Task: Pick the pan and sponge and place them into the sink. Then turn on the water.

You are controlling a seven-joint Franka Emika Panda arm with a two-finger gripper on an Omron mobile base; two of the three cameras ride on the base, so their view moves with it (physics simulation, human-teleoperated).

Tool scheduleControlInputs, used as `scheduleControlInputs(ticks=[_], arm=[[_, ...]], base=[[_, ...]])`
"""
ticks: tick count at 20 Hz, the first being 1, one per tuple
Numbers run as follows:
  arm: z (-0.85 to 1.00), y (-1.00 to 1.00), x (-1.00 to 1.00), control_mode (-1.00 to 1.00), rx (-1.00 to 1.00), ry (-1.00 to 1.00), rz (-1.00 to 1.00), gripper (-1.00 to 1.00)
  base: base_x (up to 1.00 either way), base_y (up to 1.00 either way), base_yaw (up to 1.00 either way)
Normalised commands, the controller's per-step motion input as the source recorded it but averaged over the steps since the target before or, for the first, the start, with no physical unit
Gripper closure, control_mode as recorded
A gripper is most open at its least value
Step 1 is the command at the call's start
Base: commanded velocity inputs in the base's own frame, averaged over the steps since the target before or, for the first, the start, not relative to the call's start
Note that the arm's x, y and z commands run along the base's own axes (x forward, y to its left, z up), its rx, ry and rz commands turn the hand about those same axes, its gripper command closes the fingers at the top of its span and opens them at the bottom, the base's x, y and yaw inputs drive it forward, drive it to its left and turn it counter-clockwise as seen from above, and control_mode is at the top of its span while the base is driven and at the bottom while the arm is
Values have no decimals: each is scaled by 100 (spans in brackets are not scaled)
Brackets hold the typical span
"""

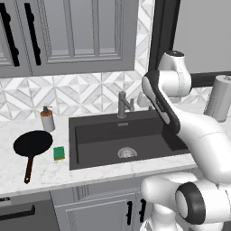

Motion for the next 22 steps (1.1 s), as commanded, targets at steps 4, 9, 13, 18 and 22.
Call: scheduleControlInputs(ticks=[4,9,13,18,22], arm=[[-3,6,-22,-100,0,-1,0,-100],[-27,58,-53,-100,0,1,1,-100],[-36,66,-71,-100,2,-2,0,-100],[-41,83,-62,-100,4,-5,0,-100],[-37,92,-40,-100,4,0,0,-100]], base=[[0,0,0],[0,0,0],[0,0,0],[0,0,0],[0,0,0]])
